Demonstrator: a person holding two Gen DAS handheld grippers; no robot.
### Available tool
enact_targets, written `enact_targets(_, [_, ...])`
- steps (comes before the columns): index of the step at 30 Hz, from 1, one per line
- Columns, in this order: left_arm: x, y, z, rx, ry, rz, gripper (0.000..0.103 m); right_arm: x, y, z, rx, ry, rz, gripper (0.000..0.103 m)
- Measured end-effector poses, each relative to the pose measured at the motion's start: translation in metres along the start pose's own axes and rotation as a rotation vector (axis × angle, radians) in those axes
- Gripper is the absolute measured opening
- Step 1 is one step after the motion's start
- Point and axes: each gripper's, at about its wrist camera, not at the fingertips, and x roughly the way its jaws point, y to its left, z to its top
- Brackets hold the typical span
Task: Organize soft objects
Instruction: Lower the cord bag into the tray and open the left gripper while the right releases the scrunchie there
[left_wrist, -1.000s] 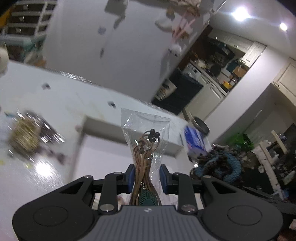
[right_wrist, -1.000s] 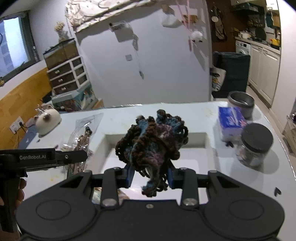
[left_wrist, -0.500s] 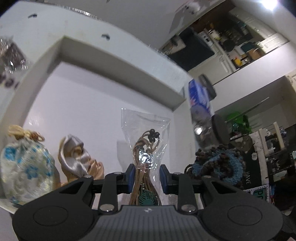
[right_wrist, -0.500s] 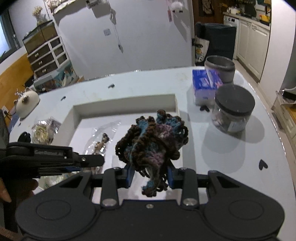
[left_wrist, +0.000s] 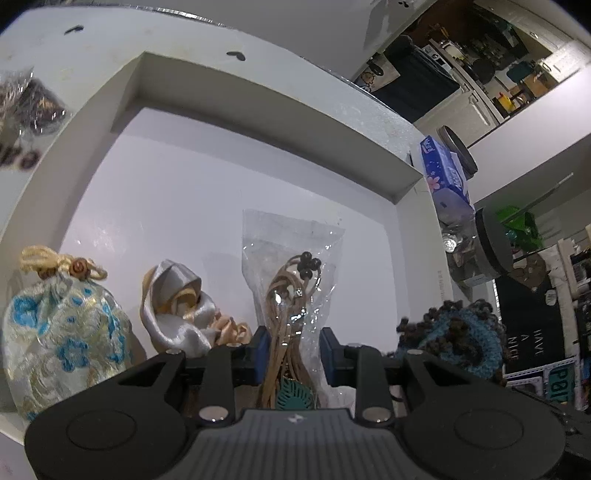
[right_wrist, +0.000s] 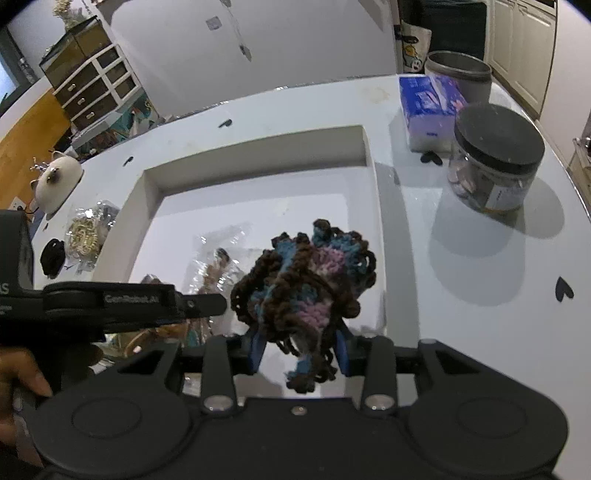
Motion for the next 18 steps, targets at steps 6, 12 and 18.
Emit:
enact_targets(6, [0.0, -0.003, -0.001, 0.038, -0.002, 0.013, 0.053, -0.001, -0.004, -0.002, 0.001, 0.009, -0.051, 0.055])
enact_targets(12, [-0.013, -0.014, -0.002, 0.127, -0.047, 0.013, 0.053, -0.022, 0.0, 0.0, -0.019, -0.057, -0.073, 0.052])
enact_targets(18, [-0.016, -0.033, -0.007, 0.274, -0.065, 0.03, 0.046, -0.027, 0.0, 0.007, -0.008, -0.093, -0.051, 0.038])
